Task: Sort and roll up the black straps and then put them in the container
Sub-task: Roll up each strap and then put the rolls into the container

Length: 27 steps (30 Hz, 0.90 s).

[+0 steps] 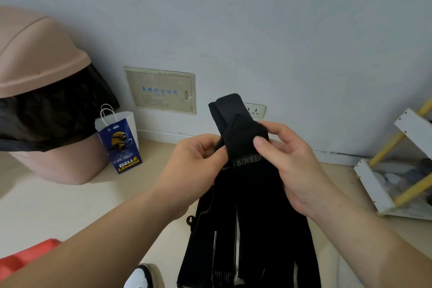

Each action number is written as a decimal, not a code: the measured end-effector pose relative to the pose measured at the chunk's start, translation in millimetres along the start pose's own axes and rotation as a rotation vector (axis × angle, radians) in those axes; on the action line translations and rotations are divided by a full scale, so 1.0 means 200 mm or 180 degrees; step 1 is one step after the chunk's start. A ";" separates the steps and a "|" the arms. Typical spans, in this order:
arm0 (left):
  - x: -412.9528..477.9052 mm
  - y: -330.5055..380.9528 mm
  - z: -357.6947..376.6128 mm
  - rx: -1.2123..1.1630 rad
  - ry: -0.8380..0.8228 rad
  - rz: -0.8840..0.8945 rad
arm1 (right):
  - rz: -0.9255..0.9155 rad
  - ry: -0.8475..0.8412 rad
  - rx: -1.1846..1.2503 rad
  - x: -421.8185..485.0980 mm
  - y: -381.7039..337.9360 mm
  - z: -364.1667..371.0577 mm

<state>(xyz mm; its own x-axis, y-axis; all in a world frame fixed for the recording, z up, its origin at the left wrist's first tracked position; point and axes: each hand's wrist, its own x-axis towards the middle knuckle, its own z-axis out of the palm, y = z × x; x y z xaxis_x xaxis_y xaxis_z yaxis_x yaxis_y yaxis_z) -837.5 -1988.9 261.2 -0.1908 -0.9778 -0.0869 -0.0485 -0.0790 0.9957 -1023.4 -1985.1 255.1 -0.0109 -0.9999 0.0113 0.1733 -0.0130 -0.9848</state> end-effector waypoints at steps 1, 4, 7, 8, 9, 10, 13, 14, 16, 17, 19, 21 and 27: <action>0.00 0.00 0.00 0.0030 -0.0005 0.0002 | 0.0004 0.0062 0.0008 0.00 0.00 0.00; 0.00 -0.02 0.02 0.0043 -0.0028 0.0044 | 0.0060 0.0129 -0.0083 0.00 0.01 0.00; -0.01 -0.02 0.02 -0.0051 -0.0119 0.0081 | 0.0098 0.0186 -0.0021 0.00 0.01 -0.01; -0.01 -0.02 0.02 -0.0053 -0.0161 0.0087 | 0.0093 0.0216 -0.0004 0.01 0.01 -0.01; -0.01 -0.02 0.02 -0.0043 -0.0205 0.0104 | 0.0080 0.0242 -0.0005 0.01 0.01 -0.01; -0.01 -0.03 0.02 -0.0025 -0.0242 0.0122 | 0.0069 0.0265 -0.0011 0.01 0.01 -0.01; 0.00 -0.05 0.02 0.0044 -0.0245 0.0152 | 0.0029 0.0271 -0.0054 0.00 0.01 -0.01; 0.00 -0.05 0.02 0.0066 -0.0229 0.0167 | 0.0035 0.0270 -0.0061 0.00 0.01 -0.01; 0.00 -0.06 0.02 0.0106 -0.0171 0.0184 | 0.0082 0.0274 -0.0072 0.01 0.01 -0.01; 0.00 -0.06 0.02 0.0112 -0.0122 0.0197 | 0.0096 0.0288 -0.0119 0.01 0.01 -0.01; 0.01 -0.06 0.02 0.0113 0.0004 0.0216 | 0.0090 0.0332 -0.0320 0.02 0.02 -0.02; 0.01 -0.05 0.03 0.0138 0.0018 0.0207 | 0.0095 0.0384 -0.0377 0.02 0.03 -0.02; 0.00 -0.04 0.03 0.0327 -0.0314 0.0199 | -0.0032 0.0454 -0.0274 0.01 0.02 -0.01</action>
<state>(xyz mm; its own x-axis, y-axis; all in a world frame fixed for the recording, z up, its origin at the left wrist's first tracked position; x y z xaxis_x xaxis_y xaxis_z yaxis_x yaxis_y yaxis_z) -842.7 -1986.5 252.2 -0.2918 -0.9559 -0.0326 -0.1324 0.0066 0.9912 -1024.3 -1986.4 250.9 -0.1530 -0.9882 0.0025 0.0875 -0.0161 -0.9960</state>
